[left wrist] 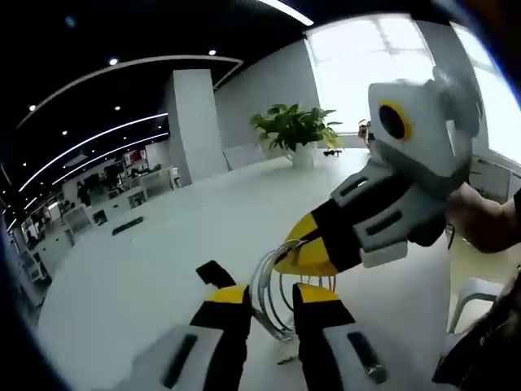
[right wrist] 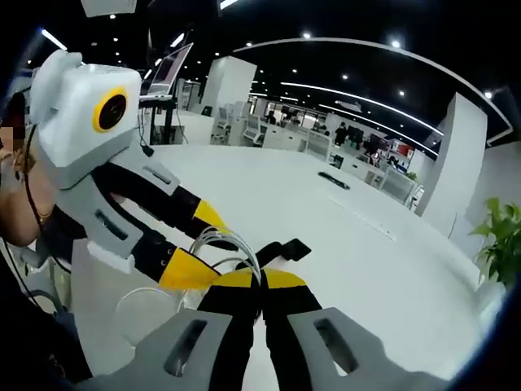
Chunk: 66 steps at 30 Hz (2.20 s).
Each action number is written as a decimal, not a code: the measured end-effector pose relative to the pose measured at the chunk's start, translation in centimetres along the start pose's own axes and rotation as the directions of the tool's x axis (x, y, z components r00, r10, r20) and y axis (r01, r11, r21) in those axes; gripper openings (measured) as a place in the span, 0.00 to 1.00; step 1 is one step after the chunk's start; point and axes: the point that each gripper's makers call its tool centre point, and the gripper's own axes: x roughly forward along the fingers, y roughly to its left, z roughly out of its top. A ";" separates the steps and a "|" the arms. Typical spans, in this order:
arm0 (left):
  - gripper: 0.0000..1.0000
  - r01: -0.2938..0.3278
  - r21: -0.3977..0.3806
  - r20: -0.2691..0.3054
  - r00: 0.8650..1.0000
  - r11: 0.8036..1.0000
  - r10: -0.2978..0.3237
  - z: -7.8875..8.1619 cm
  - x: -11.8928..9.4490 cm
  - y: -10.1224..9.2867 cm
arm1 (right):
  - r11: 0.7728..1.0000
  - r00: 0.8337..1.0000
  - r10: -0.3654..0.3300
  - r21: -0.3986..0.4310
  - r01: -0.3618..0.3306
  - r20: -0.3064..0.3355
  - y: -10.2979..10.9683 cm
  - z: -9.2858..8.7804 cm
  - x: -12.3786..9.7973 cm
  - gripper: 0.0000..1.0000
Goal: Peel open the Velcro strap on the desktop, arrange the wired earphones neatly onto it, and close the Velcro strap to secure them.
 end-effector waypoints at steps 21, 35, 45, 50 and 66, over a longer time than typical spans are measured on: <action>0.08 0.007 0.058 -0.015 1.000 0.998 -0.007 -0.1 0.0 0.1 | 1.000 1.000 0.013 -0.011 -0.014 -0.026 0.8 -0.4 -0.1 0.04; 0.26 -0.079 0.203 0.009 0.997 0.976 0.078 1.8 -2.1 1.5 | 0.999 0.997 0.045 0.025 -0.044 -0.062 0.7 -0.4 -0.3 0.04; 0.25 -0.215 0.404 0.023 0.974 0.889 0.225 1.9 -1.3 0.8 | 0.995 0.995 0.053 0.089 -0.046 -0.082 0.9 -0.9 -0.4 0.04; 0.21 -0.214 0.431 0.023 0.974 0.876 0.226 1.9 -1.2 0.6 | 0.993 0.995 0.061 0.108 -0.053 -0.073 1.1 -0.8 -0.4 0.04; 0.18 -0.207 0.399 0.021 0.976 0.893 0.217 1.7 -1.1 0.5 | 0.993 0.995 0.074 0.095 -0.068 -0.066 1.9 -0.2 -0.2 0.04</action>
